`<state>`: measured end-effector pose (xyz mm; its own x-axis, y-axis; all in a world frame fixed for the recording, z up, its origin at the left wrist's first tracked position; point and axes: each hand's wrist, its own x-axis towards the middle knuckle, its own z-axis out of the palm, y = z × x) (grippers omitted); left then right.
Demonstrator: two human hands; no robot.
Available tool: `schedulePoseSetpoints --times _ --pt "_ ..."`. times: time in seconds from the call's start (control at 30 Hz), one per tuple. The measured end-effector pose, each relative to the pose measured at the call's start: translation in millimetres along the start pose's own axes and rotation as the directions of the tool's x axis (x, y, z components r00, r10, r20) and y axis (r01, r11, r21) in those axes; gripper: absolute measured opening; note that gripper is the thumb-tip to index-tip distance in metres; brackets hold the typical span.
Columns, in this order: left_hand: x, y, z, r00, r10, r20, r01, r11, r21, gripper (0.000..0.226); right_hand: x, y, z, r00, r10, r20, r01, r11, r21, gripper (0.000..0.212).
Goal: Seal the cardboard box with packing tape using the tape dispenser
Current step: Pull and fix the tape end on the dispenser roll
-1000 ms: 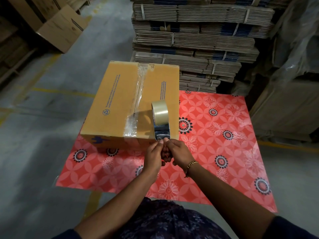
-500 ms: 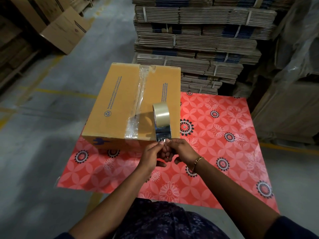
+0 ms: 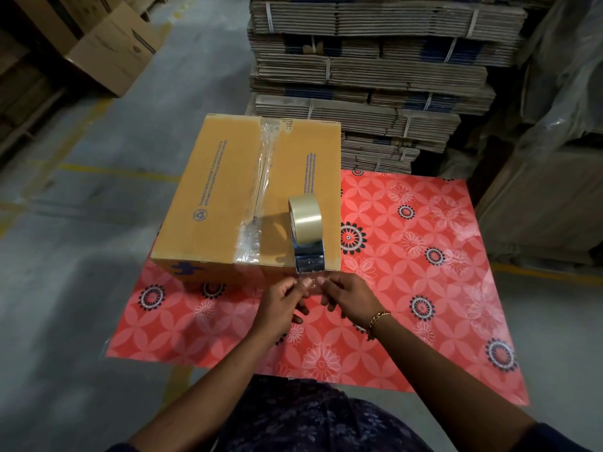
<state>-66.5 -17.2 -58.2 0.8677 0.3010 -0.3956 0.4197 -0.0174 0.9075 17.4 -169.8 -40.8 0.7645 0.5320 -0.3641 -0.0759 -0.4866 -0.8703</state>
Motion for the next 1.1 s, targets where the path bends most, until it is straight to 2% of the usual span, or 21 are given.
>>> schedulePoseSetpoints --times 0.07,0.17,0.27,0.33,0.43,0.5,0.57,0.73,0.8,0.87,0.97,1.03,1.1 --pt "3.5 -8.7 -4.1 0.998 0.028 -0.053 -0.023 0.995 0.099 0.039 2.4 8.4 2.6 0.996 -0.013 -0.086 0.008 0.998 -0.064 0.029" --pt "13.5 -22.8 -14.1 0.991 0.055 -0.119 -0.023 0.967 0.253 0.053 3.2 15.2 3.4 0.973 -0.05 -0.227 -0.021 0.954 -0.299 0.024" --pt "23.5 -38.2 -27.3 0.989 0.069 -0.128 -0.019 0.935 0.355 0.044 -4.4 0.2 0.7 0.894 -0.174 -0.412 0.01 0.929 -0.37 0.02" --pt "22.8 -38.8 -35.8 0.994 0.074 -0.086 -0.031 0.909 0.415 0.032 -2.0 -18.3 4.1 0.869 -0.237 -0.435 0.078 0.932 -0.353 0.044" --pt "16.4 -21.9 -44.7 0.987 0.157 -0.04 -0.119 0.868 0.482 0.032 18.9 -41.9 16.6 0.904 -0.201 -0.378 0.034 0.914 -0.405 0.093" --pt "13.4 0.1 -47.0 0.958 0.285 -0.015 -0.247 0.855 0.456 0.03 34.6 -49.7 23.4 0.907 -0.188 -0.377 -0.014 0.881 -0.473 0.102" --pt "14.8 22.8 -48.9 0.926 0.376 -0.027 -0.33 0.843 0.424 0.031 44.6 -52.8 25.8 0.902 -0.175 -0.395 -0.043 0.874 -0.484 0.09" --pt "42.6 52.8 -56.5 0.864 0.484 -0.135 -0.385 0.811 0.44 0.035 45.9 -54.9 21.7 0.885 -0.138 -0.445 -0.021 0.942 -0.334 0.063" --pt "56.6 59.4 -54.0 0.858 0.493 -0.145 -0.394 0.811 0.432 0.032 42.7 -50.6 14.5 0.885 -0.088 -0.458 0.027 0.99 -0.138 0.051" --pt "72.8 64.2 -47.2 0.841 0.529 -0.115 -0.433 0.785 0.442 0.025 37.5 -44.9 3.5 0.89 0.002 -0.456 0.065 0.989 0.131 0.048" --pt "100.3 67.5 -23.3 0.769 0.638 0.042 -0.552 0.628 0.549 0.015 26.3 -30.8 -19.8 0.865 0.107 -0.49 0.09 0.928 0.363 0.049" --pt "117.4 67.0 2.6 0.739 0.652 0.169 -0.57 0.472 0.673 0.024 18.9 -19.0 -39.8 0.843 0.166 -0.512 0.075 0.905 0.418 0.05" --pt "129.3 69.6 29.7 0.748 0.604 0.275 -0.57 0.371 0.733 0.034 11.4 -8.2 -62.1 0.814 0.23 -0.533 0.042 0.892 0.45 0.047"
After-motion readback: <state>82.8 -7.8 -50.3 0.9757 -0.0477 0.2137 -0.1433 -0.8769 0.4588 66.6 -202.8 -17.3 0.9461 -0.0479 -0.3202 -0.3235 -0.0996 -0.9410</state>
